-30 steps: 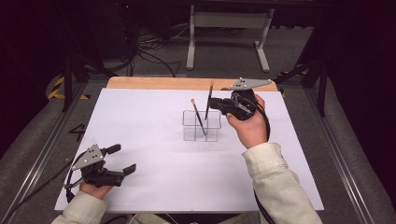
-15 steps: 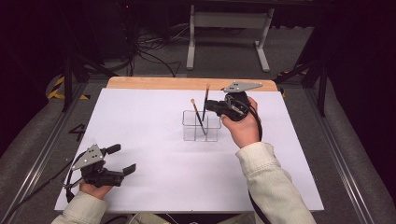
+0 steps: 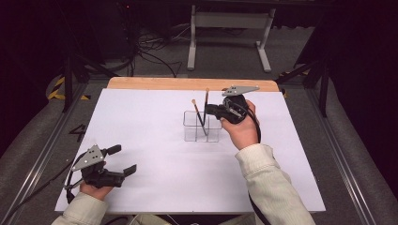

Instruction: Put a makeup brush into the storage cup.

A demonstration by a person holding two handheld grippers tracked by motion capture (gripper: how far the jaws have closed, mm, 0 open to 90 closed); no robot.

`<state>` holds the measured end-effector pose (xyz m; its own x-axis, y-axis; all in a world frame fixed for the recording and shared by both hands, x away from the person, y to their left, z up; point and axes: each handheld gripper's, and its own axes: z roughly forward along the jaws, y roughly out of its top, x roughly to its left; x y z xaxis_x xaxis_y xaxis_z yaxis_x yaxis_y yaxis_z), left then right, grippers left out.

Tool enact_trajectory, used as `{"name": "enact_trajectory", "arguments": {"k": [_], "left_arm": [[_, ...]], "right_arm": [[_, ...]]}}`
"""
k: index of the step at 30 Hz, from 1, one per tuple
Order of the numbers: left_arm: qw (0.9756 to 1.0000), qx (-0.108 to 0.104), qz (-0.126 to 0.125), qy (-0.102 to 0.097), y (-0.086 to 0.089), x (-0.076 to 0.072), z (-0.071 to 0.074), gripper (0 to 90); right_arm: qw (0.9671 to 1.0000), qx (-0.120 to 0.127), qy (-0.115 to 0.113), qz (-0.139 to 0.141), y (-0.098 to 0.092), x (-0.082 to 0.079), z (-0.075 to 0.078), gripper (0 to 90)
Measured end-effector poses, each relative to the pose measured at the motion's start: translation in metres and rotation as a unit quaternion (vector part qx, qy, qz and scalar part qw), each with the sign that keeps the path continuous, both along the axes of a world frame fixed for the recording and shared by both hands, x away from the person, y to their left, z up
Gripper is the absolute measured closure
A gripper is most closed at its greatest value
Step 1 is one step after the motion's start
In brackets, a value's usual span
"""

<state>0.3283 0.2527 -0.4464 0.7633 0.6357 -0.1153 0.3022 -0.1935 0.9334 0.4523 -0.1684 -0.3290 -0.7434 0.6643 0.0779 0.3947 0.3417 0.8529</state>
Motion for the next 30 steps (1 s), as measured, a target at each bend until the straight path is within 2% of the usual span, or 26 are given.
{"name": "enact_trajectory", "arguments": {"k": [11,28,30], "left_arm": [[1.0,0.001,-0.001,-0.003,0.0,0.0,0.0,2.2],[1.0,0.001,-0.001,-0.003,0.0,0.0,0.0,2.1],[1.0,0.002,-0.002,-0.005,0.001,0.0,0.001,2.1]], "right_arm": [[0.9999,-0.007,0.015,-0.001,0.001,0.002,-0.01,83.4],[0.9996,-0.015,0.025,0.001,0.0,0.004,-0.019,83.1],[0.9995,-0.021,0.024,0.006,0.001,0.005,-0.021,79.9]]}}
